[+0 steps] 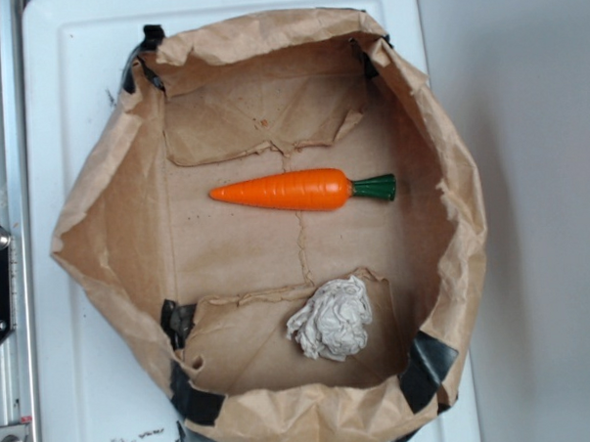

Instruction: Grab the white paper.

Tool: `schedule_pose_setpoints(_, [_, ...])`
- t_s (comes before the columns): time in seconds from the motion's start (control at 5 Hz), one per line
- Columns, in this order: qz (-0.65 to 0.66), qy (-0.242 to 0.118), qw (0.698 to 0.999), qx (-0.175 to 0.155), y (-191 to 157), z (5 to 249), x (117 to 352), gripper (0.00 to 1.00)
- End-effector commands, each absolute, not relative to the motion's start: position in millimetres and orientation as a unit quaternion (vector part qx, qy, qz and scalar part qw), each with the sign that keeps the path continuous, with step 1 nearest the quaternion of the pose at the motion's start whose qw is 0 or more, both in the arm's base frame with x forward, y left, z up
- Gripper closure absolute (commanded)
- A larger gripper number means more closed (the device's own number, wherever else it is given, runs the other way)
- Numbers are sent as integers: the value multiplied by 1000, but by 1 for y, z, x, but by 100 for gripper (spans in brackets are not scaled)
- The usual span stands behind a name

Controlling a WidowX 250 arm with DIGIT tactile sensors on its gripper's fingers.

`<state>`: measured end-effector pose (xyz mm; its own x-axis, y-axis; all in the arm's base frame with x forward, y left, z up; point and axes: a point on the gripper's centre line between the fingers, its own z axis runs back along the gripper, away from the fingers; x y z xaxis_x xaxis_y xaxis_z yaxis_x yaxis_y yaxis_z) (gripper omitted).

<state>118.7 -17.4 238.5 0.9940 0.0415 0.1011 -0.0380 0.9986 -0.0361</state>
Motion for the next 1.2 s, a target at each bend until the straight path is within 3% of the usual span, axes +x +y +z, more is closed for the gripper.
schedule_pose_setpoints(0.0, [67, -103, 992, 4, -44, 225, 195, 0])
schedule_pose_setpoints(0.2, [49, -127, 991, -2, -42, 215, 244, 0])
schedule_pose_setpoints(0.4, [48, -131, 990, -32, -29, 206, 274, 0])
schedule_pose_setpoints(0.6, [49, -130, 989, -54, -15, 198, 289, 0])
schedule_pose_setpoints(0.8, [29, -145, 985, -92, 0, 200, 285, 0])
schedule_pose_setpoints(1.0, [29, -152, 984, -82, 5, 186, 289, 0])
